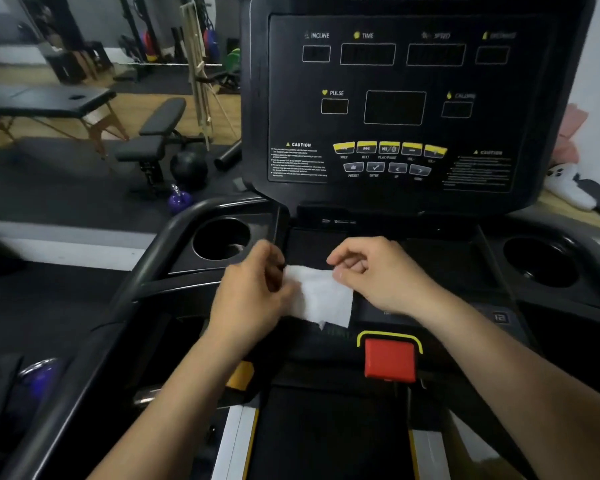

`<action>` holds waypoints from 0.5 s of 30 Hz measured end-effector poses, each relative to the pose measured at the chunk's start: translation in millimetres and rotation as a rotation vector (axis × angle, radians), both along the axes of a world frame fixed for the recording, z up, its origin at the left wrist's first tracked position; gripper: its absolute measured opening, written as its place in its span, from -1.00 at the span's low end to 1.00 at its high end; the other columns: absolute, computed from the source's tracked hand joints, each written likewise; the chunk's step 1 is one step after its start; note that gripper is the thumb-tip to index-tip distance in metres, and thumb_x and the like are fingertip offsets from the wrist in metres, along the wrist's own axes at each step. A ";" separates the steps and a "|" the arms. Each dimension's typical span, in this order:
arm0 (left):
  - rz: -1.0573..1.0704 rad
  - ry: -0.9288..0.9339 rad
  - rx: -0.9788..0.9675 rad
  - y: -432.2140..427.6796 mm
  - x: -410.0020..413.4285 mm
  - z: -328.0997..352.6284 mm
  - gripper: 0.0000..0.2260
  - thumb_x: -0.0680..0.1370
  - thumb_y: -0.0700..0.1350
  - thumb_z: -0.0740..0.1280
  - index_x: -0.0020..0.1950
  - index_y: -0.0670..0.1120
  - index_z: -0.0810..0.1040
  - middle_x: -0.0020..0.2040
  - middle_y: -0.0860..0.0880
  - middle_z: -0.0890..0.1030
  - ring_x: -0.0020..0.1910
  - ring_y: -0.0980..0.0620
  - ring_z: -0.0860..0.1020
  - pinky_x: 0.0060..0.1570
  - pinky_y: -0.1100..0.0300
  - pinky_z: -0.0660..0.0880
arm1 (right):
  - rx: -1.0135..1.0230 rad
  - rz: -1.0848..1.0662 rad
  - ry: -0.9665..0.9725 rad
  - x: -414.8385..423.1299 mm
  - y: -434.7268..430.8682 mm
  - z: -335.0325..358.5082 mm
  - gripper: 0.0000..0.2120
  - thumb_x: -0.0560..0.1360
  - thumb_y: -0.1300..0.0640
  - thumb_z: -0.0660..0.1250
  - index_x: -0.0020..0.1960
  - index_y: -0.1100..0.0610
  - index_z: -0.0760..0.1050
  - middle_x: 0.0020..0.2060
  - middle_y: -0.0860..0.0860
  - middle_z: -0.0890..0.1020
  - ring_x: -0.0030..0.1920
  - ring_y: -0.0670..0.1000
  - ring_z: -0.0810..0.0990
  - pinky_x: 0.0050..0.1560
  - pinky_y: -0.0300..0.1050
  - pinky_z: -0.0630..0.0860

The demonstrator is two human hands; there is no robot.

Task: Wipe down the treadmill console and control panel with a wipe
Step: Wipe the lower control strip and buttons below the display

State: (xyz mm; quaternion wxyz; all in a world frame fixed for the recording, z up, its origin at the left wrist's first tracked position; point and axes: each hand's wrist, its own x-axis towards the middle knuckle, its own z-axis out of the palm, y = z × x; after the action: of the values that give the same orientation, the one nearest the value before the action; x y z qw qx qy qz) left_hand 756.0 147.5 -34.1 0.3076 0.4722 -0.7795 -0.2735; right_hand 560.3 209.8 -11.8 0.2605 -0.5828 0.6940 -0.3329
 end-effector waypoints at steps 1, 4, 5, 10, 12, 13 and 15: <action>0.003 -0.117 -0.102 2.7 0.2 -7.8 -0.76 0.42 -0.10 0.48 -0.03 0.05 0.46 -0.16 0.11 0.55 -0.17 0.06 0.53 -0.22 0.04 0.51 | 0.009 -0.009 0.040 0.9 -2.2 -7.8 -0.89 0.48 0.20 0.40 -0.05 0.02 0.63 -0.24 -0.06 0.63 -0.28 -0.12 0.57 -0.21 -0.35 0.45; -0.106 -0.261 -0.420 5.8 1.4 -23.7 -0.75 0.43 -0.16 0.45 0.08 -0.05 0.54 0.03 0.00 0.52 0.00 -0.09 0.49 -0.13 -0.03 0.49 | -0.126 -0.025 0.305 6.7 -1.4 -21.5 -0.82 0.50 0.21 0.39 0.09 0.08 0.61 -0.03 -0.06 0.61 -0.09 -0.05 0.55 -0.02 -0.21 0.45; -0.168 -0.299 -0.493 4.1 2.5 -28.6 -0.77 0.45 -0.19 0.42 0.11 -0.09 0.58 0.09 -0.05 0.56 0.06 -0.13 0.51 -0.05 -0.06 0.50 | -0.228 0.007 0.424 10.4 0.7 -24.7 -0.78 0.50 0.20 0.37 0.14 0.12 0.61 0.05 -0.02 0.61 0.02 0.02 0.54 0.06 -0.16 0.45; -0.394 -0.382 -0.421 -0.6 10.2 -41.1 -0.60 0.56 -0.17 0.12 0.34 -0.14 0.55 0.31 -0.12 0.59 0.35 -0.11 0.51 0.34 -0.10 0.43 | -0.159 0.329 0.775 32.0 23.0 -46.4 -0.45 0.59 -0.11 -0.01 0.50 0.12 0.28 0.49 0.00 0.33 0.49 0.01 0.28 0.44 0.13 0.28; -0.418 -0.406 -0.409 -0.3 16.9 -41.6 -0.57 0.54 -0.18 0.08 0.33 -0.12 0.56 0.33 -0.09 0.57 0.38 -0.10 0.48 0.38 -0.14 0.37 | -0.093 0.373 0.867 33.7 34.6 -54.3 -0.38 0.61 -0.20 -0.07 0.55 0.11 0.13 0.54 0.01 0.18 0.55 -0.01 0.09 0.51 0.20 0.08; -0.428 -0.411 -0.419 0.4 22.1 -43.2 -0.58 0.53 -0.18 0.09 0.31 -0.10 0.58 0.34 -0.07 0.58 0.40 -0.09 0.46 0.39 -0.16 0.35 | -0.076 0.389 0.897 36.6 41.5 -57.2 -0.35 0.60 -0.24 -0.07 0.56 0.12 0.12 0.55 0.03 0.15 0.56 0.01 0.05 0.49 0.24 0.02; -0.441 -0.396 -0.436 2.5 33.6 -46.4 -0.62 0.55 -0.16 0.13 0.25 -0.06 0.63 0.33 -0.01 0.58 0.43 -0.08 0.42 0.40 -0.17 0.33 | -0.053 0.436 0.930 44.2 54.8 -60.5 -0.31 0.59 -0.31 -0.07 0.55 0.11 0.15 0.56 0.09 0.12 0.57 0.07 0.01 0.44 0.31 -0.02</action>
State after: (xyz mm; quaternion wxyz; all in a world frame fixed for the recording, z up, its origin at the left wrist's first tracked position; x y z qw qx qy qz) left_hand 789.6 150.0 -80.5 0.1779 0.2597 -0.9470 -0.0639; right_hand 604.6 264.6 -72.3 -0.0275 -0.8068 0.5901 0.0060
